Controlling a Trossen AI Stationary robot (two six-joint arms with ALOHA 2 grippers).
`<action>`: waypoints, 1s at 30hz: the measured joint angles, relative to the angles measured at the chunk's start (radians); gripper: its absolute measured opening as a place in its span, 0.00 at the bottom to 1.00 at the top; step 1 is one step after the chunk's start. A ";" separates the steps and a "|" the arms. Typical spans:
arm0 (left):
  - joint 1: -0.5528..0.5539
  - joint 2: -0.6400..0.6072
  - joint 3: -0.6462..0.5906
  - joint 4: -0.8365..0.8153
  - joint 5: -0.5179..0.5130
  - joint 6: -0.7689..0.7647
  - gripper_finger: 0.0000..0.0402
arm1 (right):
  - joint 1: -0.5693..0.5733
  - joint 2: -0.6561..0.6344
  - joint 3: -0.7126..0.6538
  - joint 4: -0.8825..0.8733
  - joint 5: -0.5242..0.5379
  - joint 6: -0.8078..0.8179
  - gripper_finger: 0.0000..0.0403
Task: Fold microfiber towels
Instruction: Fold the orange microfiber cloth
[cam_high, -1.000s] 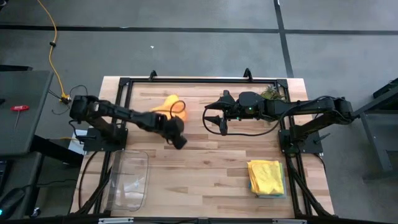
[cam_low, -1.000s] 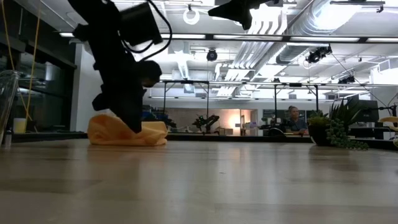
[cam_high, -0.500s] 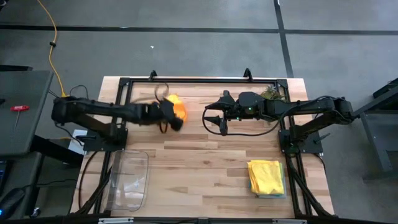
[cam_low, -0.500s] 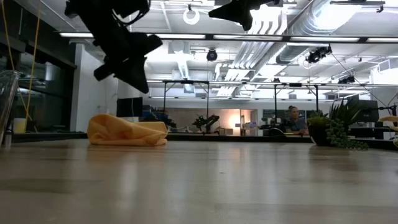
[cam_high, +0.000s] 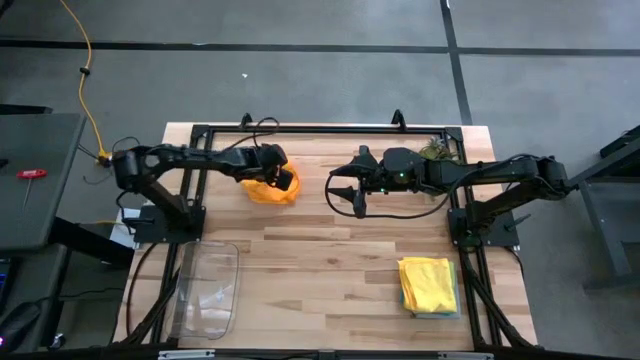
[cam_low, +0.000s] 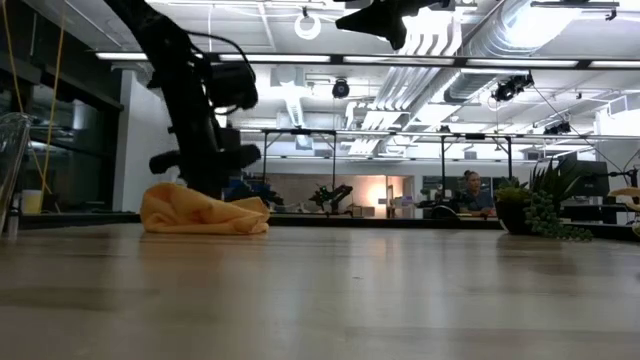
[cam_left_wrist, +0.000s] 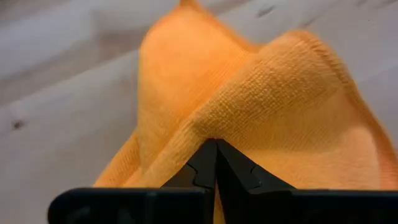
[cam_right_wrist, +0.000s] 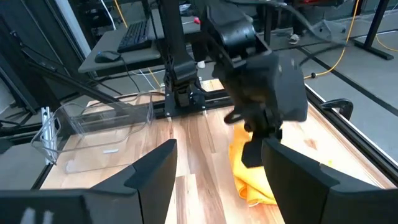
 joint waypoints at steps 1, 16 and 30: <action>-0.006 0.016 0.000 0.000 0.003 -0.012 0.00 | 0.000 0.000 0.000 0.000 0.000 0.000 0.56; -0.425 0.152 0.006 0.150 0.122 -0.206 0.00 | 0.000 0.000 0.000 -0.006 0.000 -0.026 0.56; -0.518 0.020 -0.001 0.381 0.278 -0.105 0.00 | 0.000 0.000 0.000 -0.006 0.129 -0.027 0.56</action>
